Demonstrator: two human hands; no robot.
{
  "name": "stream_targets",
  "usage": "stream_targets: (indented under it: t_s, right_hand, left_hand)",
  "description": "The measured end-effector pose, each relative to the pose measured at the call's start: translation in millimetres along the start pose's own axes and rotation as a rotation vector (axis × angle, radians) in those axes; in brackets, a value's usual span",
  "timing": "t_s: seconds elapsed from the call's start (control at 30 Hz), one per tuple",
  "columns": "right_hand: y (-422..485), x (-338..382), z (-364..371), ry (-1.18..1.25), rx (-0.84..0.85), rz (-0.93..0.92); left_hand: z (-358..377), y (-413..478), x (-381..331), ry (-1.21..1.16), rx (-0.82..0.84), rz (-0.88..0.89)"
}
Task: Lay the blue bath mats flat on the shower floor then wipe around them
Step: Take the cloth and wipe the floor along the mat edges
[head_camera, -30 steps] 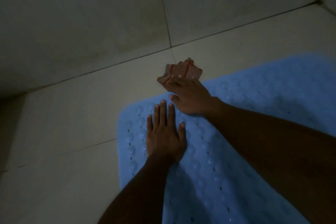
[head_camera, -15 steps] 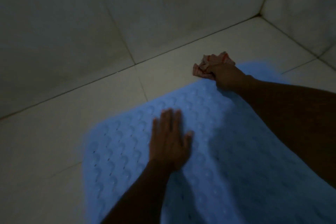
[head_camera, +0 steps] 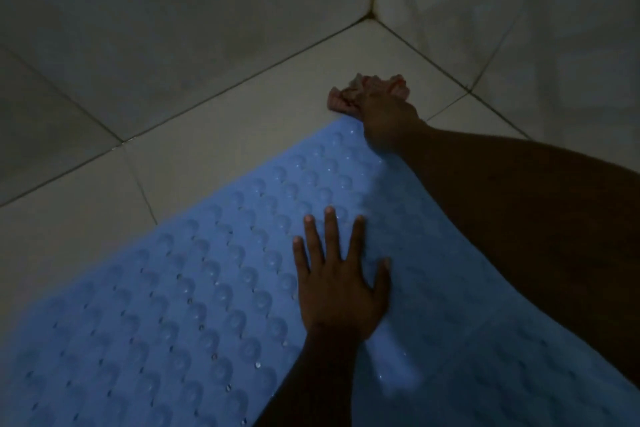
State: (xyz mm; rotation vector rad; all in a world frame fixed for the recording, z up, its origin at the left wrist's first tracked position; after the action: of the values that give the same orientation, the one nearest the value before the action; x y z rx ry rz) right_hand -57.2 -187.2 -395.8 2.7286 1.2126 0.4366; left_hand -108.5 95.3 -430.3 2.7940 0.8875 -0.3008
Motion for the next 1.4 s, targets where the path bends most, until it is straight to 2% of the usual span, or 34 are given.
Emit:
stream_targets:
  t_s: [0.17,0.23,0.57,0.77,0.83,0.93,1.0,1.07,1.17,1.4]
  right_hand:
    - [-7.3,-53.7,-11.8,0.055,-0.004,0.163]
    - [-29.1,-76.0,-11.6,0.094,-0.031,0.163]
    - [-143.5,-96.0,-50.6,0.043,0.073,0.239]
    - [-208.5,-108.1,-69.0,0.022,0.095,0.343]
    - [-230.2,-109.6,-74.5,0.051,0.088,0.384]
    - [-258.5,-116.9,-87.2,0.06,0.106,0.429]
    - [-280.9,-124.4,-100.0,0.04,0.118,0.436]
    - [-308.4,-131.8,-113.4,-0.012,0.132,0.425]
    - [-349.4,-144.7,-128.1,0.001,0.144,0.456]
    - [-368.9,-154.9,-128.6,0.012,0.11,0.555]
  left_hand:
    - [2.9,-0.5,-0.9,0.035,-0.026,-0.01]
    - [3.2,-0.5,-1.5,0.042,-0.014,-0.007]
    - [3.4,-1.5,-0.9,0.063,-0.01,-0.012]
    - [2.6,3.1,0.4,0.077,0.07,-0.01]
    - [2.1,-5.2,-6.1,0.06,0.058,0.044]
    - [2.3,-54.3,-51.0,-0.052,-0.031,0.277]
    - [9.5,-108.3,-93.9,-0.152,0.018,0.442]
    - [14.5,-157.0,-133.1,-0.223,0.089,0.532]
    - [18.0,-194.4,-163.0,-0.219,0.109,0.562]
    - [20.8,-197.0,-160.5,-0.16,0.086,0.599]
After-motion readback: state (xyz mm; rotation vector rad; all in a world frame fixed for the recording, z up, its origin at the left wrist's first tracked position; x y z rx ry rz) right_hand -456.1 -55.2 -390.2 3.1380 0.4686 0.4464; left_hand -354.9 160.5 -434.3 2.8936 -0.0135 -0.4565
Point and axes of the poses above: each hand's wrist, its own y-axis towards the middle knuckle, its own z-axis out of the palm, x = y × z, the point moved 1 cm from there along y, towards the middle knuckle, and after that the axes turned 15 degrees about -x, right-handed, at the moved point
